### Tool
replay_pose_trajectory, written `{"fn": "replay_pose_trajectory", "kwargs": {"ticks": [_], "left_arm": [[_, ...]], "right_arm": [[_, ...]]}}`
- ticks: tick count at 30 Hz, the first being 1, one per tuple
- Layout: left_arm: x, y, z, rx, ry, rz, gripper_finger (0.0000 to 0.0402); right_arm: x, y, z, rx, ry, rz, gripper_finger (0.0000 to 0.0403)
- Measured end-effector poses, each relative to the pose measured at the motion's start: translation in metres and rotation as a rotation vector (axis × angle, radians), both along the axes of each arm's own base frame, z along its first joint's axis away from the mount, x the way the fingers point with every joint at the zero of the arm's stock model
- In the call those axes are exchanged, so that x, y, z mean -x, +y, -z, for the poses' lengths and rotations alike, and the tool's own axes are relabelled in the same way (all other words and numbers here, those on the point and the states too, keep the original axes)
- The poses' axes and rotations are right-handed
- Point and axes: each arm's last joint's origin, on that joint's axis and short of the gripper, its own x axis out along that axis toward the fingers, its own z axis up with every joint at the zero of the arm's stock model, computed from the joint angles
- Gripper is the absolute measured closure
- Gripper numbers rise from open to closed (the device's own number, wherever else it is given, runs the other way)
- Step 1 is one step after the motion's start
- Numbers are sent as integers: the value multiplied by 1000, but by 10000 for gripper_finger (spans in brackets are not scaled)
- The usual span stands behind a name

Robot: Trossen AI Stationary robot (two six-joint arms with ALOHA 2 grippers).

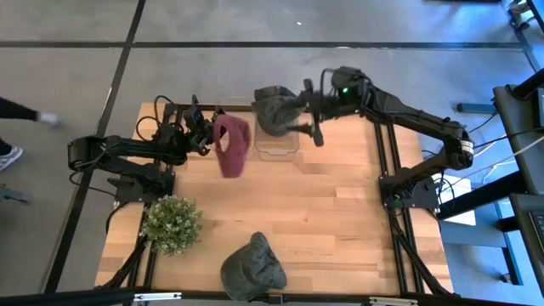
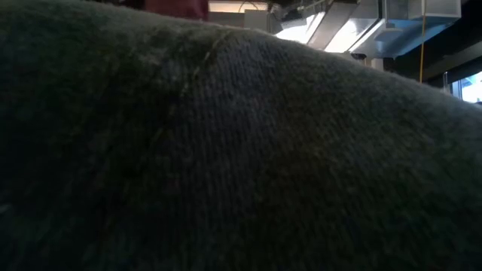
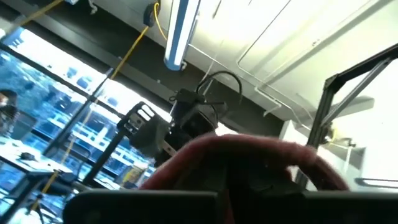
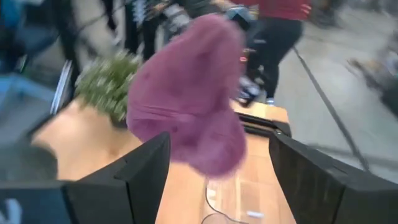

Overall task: Pick & Place hat
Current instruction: Put the maroon cap into the left transparent bin

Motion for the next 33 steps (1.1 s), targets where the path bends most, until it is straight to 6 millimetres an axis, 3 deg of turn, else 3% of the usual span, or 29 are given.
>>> {"fn": "replay_pose_trajectory", "kwargs": {"ticks": [7, 13, 22, 27, 33], "left_arm": [[0, -1, 0, 44, 1, 97, 399], [0, -2, 0, 50, 0, 105, 398], [0, -1, 0, 45, 1, 100, 398], [0, -1, 0, 39, 2, 94, 399], [0, -1, 0, 39, 1, 90, 399]], "right_arm": [[-37, -6, 38, 80, 102, 13, 130], [-65, -8, 53, -142, 27, -137, 135], [-98, -8, 78, -264, -10, -82, 163], [-99, -11, 76, -290, -43, -33, 212], [-100, -12, 73, -259, -78, 3, 330]]}}
